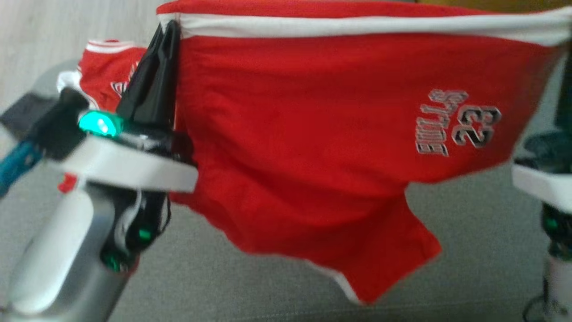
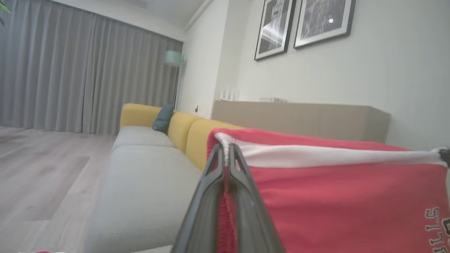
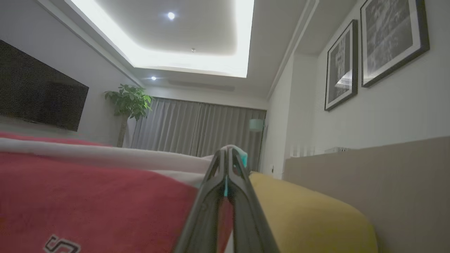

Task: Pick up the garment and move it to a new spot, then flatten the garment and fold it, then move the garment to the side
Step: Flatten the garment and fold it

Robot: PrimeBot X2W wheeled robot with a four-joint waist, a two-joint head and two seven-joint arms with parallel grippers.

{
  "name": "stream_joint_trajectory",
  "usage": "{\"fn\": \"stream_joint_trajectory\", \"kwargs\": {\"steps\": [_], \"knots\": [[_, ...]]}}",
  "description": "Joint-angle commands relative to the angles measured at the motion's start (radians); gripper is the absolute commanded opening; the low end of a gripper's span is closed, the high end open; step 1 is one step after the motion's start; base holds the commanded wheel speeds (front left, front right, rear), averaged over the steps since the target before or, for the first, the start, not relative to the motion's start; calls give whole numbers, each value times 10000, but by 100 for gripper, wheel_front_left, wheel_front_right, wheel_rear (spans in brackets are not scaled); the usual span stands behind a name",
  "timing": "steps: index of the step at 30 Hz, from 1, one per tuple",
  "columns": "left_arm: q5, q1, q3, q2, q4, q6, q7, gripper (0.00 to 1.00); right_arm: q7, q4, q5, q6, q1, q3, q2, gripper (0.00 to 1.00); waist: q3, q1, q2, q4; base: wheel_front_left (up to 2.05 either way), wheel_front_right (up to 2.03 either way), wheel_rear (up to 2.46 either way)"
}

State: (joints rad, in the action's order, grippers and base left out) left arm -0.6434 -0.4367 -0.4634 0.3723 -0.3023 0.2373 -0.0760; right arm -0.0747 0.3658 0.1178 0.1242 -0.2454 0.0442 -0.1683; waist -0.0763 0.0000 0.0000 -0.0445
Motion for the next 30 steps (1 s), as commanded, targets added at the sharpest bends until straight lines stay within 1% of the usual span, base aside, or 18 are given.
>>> {"fn": "stream_joint_trajectory", "kwargs": {"steps": [1, 4, 7, 12, 15, 19, 23, 24, 26, 30], "knots": [[-60, -830, 601, 239, 46, -85, 17, 0, -4, -27, 116, 65, -737, -225, -81, 0, -418, 0, 0, -100, 0, 0, 0], [-22, -1866, 560, 168, 1310, -486, 15, 0, -338, -1306, 143, 65, -1969, -460, -44, 0, -919, 0, 0, -221, 0, 0, 0], [109, -3259, 577, -36, 2672, -823, -123, 0, -881, -2595, 48, 65, -3565, -658, 157, 0, -1398, 0, 0, -360, 0, 0, 0], [529, -5731, 698, -506, 4983, -1206, -919, 0, -1605, -4487, -728, 65, -6270, -724, 635, 0, -2165, 0, 0, -683, 0, 0, 0], [592, -6649, 711, -878, 6313, -1372, -1289, 0, -1771, -5516, -1093, 65, -7090, -838, 905, 0, -2658, 0, 0, -812, 0, 0, 0], [525, -6804, 810, -1271, 7763, -1668, -1689, 0, -1856, -6661, -1021, 65, -7001, -1163, 1113, 0, -3248, 0, 0, -942, 0, 0, 0], [580, -6138, 908, -1490, 8795, -2139, -1838, 0, -1866, -6818, -642, 65, -6169, -1372, 1169, 0, -3628, 0, 0, -969, 0, 0, 0], [580, -6138, 908, -1490, 8795, -2139, -1838, 0, -1866, -6818, -642, 65, -6169, -1372, 1169, 0, -3628, 0, 0, -969, 0, 0, 0], [665, -5711, 1229, -1660, 8763, -2335, -1849, 0, -1867, -6578, -315, 65, -5710, -1385, 1174, 0, -3706, 0, 0, -973, 0, 0, 0], [1057, -4501, 2077, -2184, 8015, -2748, -1854, 0, -1869, -5825, -1, 65, -4762, -1229, 1177, 0, -3543, 0, 0, -911, 0, 0, 0]]}}
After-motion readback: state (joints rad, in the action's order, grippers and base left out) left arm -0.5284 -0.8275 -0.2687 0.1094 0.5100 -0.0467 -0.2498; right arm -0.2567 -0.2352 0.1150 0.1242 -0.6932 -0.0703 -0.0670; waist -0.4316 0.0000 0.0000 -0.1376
